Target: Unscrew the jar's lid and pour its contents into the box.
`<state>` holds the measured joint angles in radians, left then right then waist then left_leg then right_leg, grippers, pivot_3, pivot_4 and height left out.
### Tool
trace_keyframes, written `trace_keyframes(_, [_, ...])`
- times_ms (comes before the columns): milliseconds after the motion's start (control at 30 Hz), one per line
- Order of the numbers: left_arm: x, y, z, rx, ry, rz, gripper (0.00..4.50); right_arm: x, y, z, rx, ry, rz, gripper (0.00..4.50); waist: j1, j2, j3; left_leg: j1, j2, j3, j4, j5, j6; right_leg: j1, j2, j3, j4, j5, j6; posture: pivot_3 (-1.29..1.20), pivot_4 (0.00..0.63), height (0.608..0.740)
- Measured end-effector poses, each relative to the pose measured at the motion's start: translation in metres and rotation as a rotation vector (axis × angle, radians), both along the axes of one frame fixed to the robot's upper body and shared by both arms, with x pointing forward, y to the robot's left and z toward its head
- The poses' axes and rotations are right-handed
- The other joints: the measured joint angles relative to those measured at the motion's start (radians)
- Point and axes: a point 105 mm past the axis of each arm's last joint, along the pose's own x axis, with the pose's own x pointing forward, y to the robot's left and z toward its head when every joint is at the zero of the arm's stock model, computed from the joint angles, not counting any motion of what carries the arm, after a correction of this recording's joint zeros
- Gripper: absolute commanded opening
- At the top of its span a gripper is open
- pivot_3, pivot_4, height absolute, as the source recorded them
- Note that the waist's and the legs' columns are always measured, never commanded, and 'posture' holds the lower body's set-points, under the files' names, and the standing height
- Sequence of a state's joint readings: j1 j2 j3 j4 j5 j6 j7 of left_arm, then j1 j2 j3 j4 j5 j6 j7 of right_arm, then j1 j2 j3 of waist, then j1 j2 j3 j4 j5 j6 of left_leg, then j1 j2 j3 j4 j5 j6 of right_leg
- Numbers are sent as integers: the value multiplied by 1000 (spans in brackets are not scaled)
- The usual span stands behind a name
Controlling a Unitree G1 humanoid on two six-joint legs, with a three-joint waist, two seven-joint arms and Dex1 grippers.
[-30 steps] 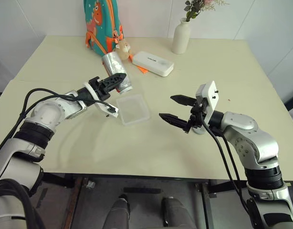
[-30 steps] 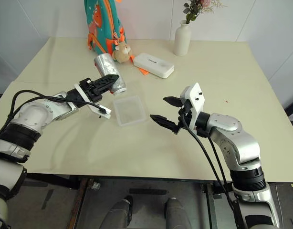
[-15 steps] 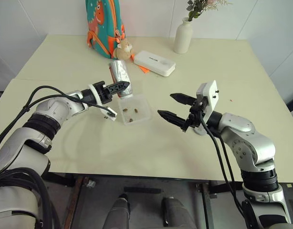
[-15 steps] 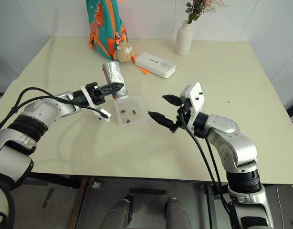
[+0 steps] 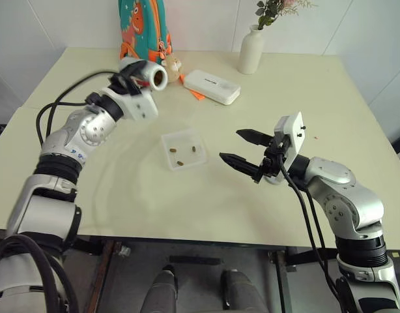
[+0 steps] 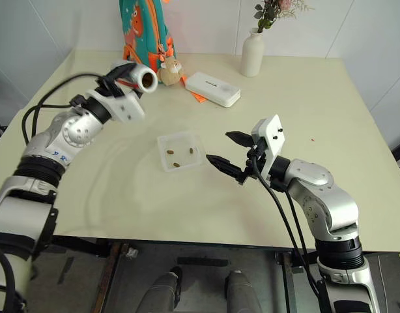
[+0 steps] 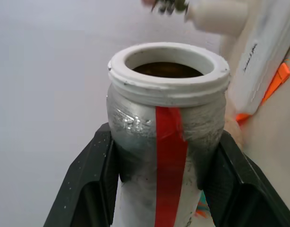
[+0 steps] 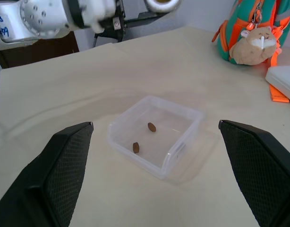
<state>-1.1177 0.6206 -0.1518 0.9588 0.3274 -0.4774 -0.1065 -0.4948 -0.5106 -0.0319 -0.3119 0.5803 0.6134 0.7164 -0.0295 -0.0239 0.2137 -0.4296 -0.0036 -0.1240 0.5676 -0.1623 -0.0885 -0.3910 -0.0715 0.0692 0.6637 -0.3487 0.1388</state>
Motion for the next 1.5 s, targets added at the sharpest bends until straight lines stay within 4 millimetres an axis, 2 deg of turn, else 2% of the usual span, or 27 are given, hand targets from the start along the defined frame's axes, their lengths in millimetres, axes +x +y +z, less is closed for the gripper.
trace_keyframes(67, [10,27,-16,-314,196,36,2002,0,-3,0,-21,-6,1,4481,-10,0,0,0,0,0,1,0,0,0,0,0,1,0,0,0,150,740])
trace_keyframes(133, [12,53,-34,-554,320,76,2002,0,-6,0,-42,-10,-4,4481,-24,0,0,0,0,-1,1,0,0,-1,0,0,2,0,0,0,150,740])
trace_keyframes(300, [9,84,-60,-927,421,109,2002,0,-8,0,-66,-19,-8,4481,-29,0,0,0,0,-1,5,0,0,-1,0,0,5,0,0,0,150,740])
trace_keyframes(367, [6,95,-70,-999,440,134,2002,0,-11,1,-84,-37,-17,4481,-27,0,0,0,0,-1,7,0,0,0,0,0,7,0,0,0,150,740])
trace_keyframes(600, [-6,121,-100,-1043,414,232,2002,-1,-16,0,-144,-98,-27,4481,-24,0,0,1,0,-2,9,0,0,1,0,0,10,1,0,0,150,740])
trace_keyframes(733, [-8,124,-103,-1037,408,242,2002,-1,-15,0,-161,-121,-24,4481,-25,-1,0,4,0,-1,9,0,0,2,0,0,10,1,0,0,150,740])
trace_keyframes(800, [-10,126,-105,-1039,412,241,2752,-1,-14,0,-166,-121,-22,4500,-27,-1,0,6,0,-1,9,0,0,4,0,0,10,1,0,0,150,740])
trace_keyframes(1000, [-19,136,-127,-1045,467,288,4469,-2,-10,-2,-159,-116,-10,4500,-24,-1,0,6,0,-1,8,0,0,5,0,0,8,1,0,0,150,740])
trace_keyframes(1267, [-28,142,-128,-959,509,245,4469,-4,-5,-5,-147,-109,7,4500,-25,-1,0,7,0,-1,7,0,0,5,0,0,7,1,0,0,150,740])
trace_keyframes(1500, [-57,157,-145,-802,571,251,4469,-8,-3,-11,-152,-87,37,4500,-26,-1,0,7,1,-1,6,0,0,5,0,1,6,1,-1,0,150,740])
